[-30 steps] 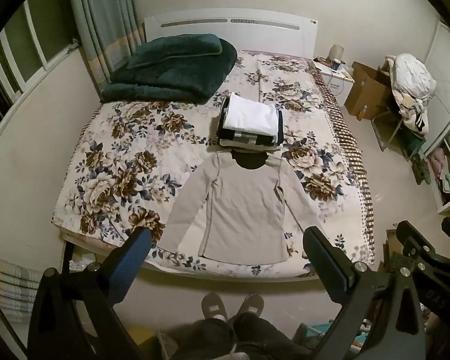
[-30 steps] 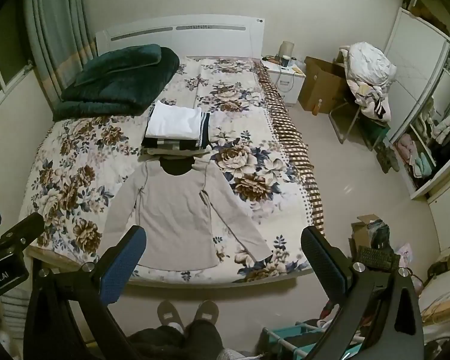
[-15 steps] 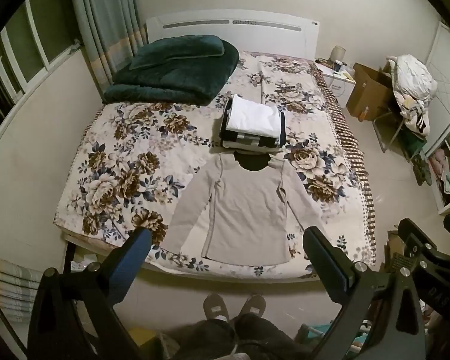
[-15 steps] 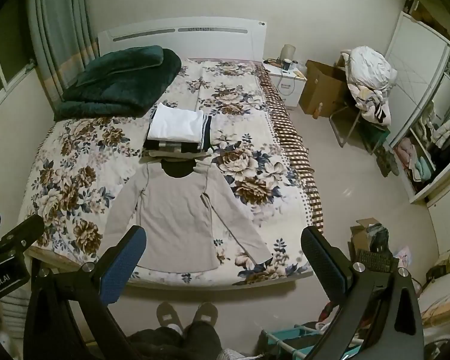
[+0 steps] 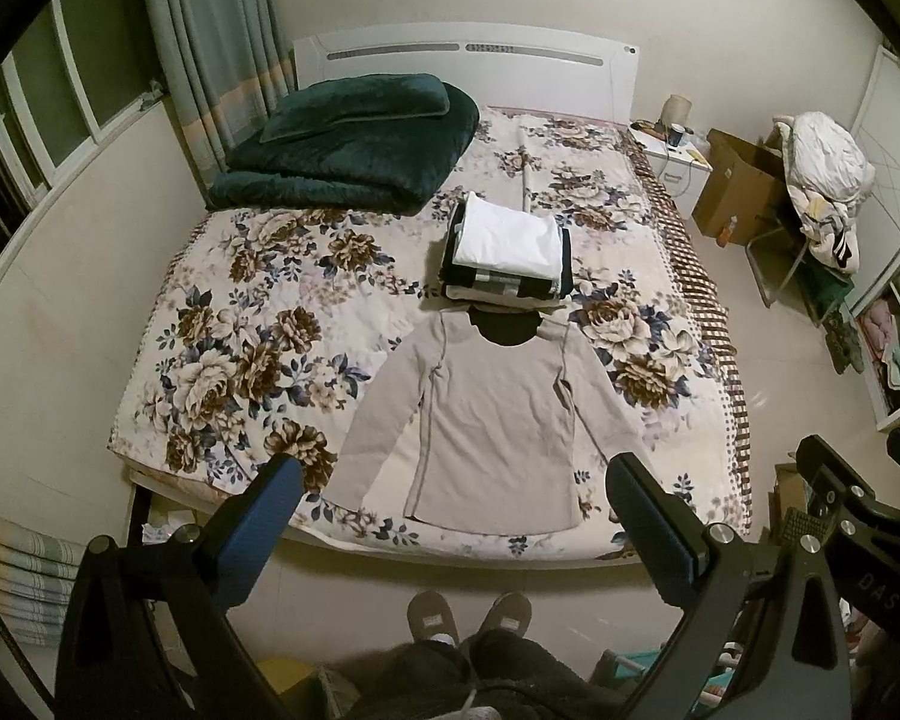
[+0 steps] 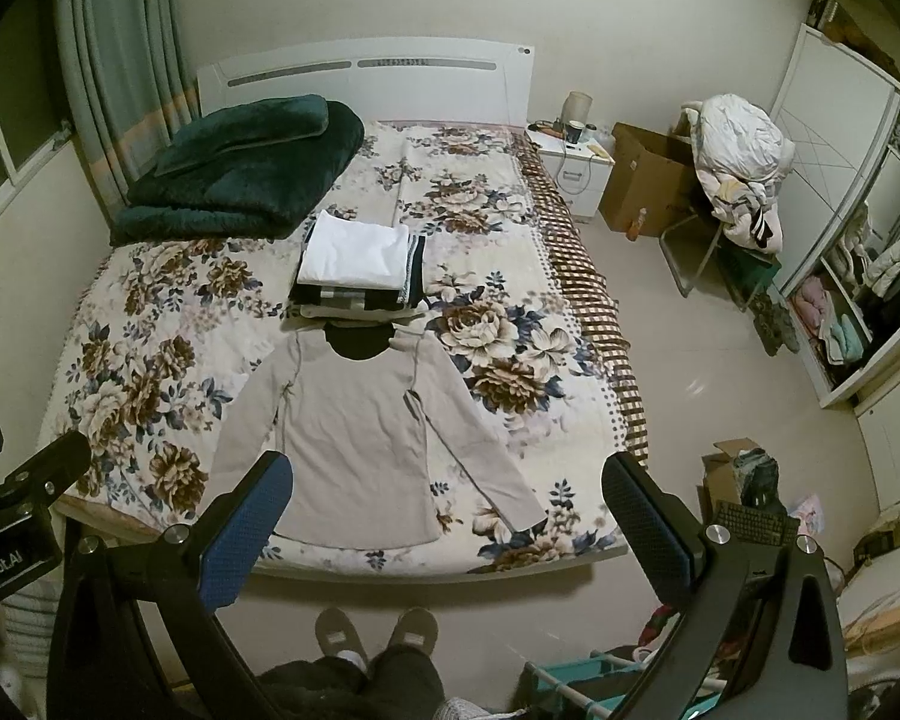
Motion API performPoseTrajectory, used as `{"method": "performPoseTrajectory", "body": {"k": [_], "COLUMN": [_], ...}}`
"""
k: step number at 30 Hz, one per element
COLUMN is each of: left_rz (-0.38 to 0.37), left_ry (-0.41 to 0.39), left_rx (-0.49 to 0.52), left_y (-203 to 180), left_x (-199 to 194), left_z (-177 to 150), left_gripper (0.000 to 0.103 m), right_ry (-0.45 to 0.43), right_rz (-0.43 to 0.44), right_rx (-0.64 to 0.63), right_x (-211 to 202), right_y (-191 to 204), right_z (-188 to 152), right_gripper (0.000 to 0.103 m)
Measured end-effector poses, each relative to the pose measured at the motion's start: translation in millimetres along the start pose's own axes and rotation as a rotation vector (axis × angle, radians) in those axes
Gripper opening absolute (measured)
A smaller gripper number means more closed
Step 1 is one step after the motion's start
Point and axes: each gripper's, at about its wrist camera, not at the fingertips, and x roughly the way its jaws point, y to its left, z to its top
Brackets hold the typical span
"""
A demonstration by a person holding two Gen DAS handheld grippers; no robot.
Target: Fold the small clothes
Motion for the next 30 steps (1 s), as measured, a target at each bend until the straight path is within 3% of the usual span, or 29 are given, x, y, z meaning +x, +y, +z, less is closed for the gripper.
{"method": "performPoseTrajectory", "body": {"k": [24,30], "left_rz": [0.003,0.005], "left_ry": [-0.005,-0.005], "left_rx": [0.000,0.000], "left_y": [-0.2,6.9], "left_x": [-0.3,-6.6], "left_z": [-0.5,13.1], "left_gripper": [0.103,0.103], "right_ry": [-0.005,-0.007], "right_rz": [0.008,0.011], "right_rx": [-0.002,-0.005], "right_x": [-7.0,-6.3], "right_y": [4.8,12.5], "right_z": [3.6,5.4], "right_gripper": [0.103,0.103]}}
